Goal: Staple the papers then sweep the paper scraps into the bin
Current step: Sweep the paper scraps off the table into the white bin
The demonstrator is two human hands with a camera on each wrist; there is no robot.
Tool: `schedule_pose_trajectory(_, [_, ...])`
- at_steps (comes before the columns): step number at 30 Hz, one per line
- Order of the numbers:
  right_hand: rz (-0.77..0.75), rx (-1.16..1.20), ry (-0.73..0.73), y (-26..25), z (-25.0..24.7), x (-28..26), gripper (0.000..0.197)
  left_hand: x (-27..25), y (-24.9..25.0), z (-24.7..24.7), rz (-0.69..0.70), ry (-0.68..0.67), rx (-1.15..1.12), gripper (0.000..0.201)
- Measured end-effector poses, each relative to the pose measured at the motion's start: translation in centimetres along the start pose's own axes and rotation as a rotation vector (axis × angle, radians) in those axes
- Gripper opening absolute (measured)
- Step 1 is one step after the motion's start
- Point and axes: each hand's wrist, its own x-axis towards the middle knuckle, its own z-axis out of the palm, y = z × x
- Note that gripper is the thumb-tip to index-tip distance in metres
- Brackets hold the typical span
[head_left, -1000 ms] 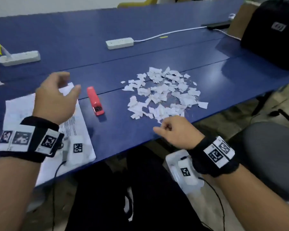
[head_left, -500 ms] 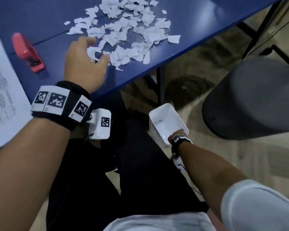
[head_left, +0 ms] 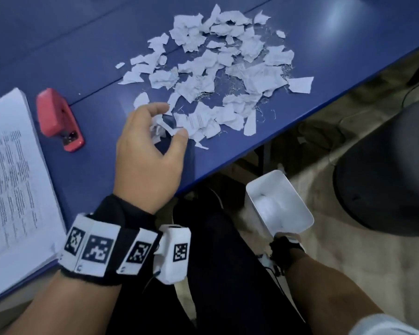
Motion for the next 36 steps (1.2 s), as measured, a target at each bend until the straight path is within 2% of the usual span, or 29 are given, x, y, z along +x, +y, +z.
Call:
schedule_pose_trajectory(1, [0.004,0.01,0.022,-0.5,-0.5,-0.2,0.007,0.1,0.1,-0.2,0.011,0.005,0.003,0.035])
schedule_pose_trajectory(2, [-0.003,0.003,0.026,-1.1,-1.3,-0.6,0.007,0.2,0.2,-0.5,0.024,0.016,0.011,0.035])
schedule_pose_trajectory(5, [-0.021,0.052,0.105,-2.9,-4.5,-1.8,0.041,0.1,0.3,-0.7,0.056,-0.004,0.096,0.041])
schedule_pose_trajectory(6, [-0.037,0.132,0.118,-3.6,-5.7,-2.6,0.043,-0.2,0.4,-0.8,0.04,-0.036,0.132,0.047])
schedule_pose_trajectory(7, [-0.034,0.159,0.091,-4.3,-6.7,-3.9,0.042,-0.4,0.5,-0.8,0.011,-0.09,0.166,0.054])
schedule_pose_trajectory(10, [-0.053,0.353,0.129,-4.8,-9.5,-7.0,0.031,-1.1,1.5,0.0,-0.05,-0.297,0.281,0.072])
schedule_pose_trajectory(13, [-0.159,0.341,0.221,-4.6,-11.3,-10.1,0.02,-2.3,3.2,1.5,-0.013,-0.468,0.414,0.072])
schedule_pose_trajectory(19, [-0.338,0.4,0.242,-5.0,-15.1,-15.8,0.021,-4.3,5.4,4.0,0.254,-0.543,0.478,0.067])
schedule_pose_trajectory(24, [-0.393,0.402,0.262,-4.5,-17.1,-18.4,0.023,-5.0,6.1,5.7,0.451,-0.5,0.453,0.06])
schedule_pose_trajectory(27, [-0.431,0.39,0.268,-4.4,-17.9,-19.6,0.028,-5.4,6.3,7.0,0.646,-0.521,0.462,0.054])
schedule_pose_trajectory(30, [-0.445,0.389,0.262,-4.4,-18.2,-20.2,0.032,-5.3,6.8,7.5,0.753,-0.516,0.335,0.049])
schedule_pose_trajectory(32, [-0.443,0.391,0.252,-4.4,-18.3,-20.3,0.032,-4.3,7.4,7.2,0.724,-0.419,0.244,0.044])
schedule_pose_trajectory(34, [-0.421,0.381,0.248,-4.5,-18.3,-20.5,0.029,-2.6,7.8,7.0,0.628,-0.304,0.23,0.044])
schedule_pose_trajectory(36, [-0.401,0.362,0.254,-4.8,-18.4,-20.7,0.029,-1.1,7.9,6.8,0.453,-0.36,0.342,0.058])
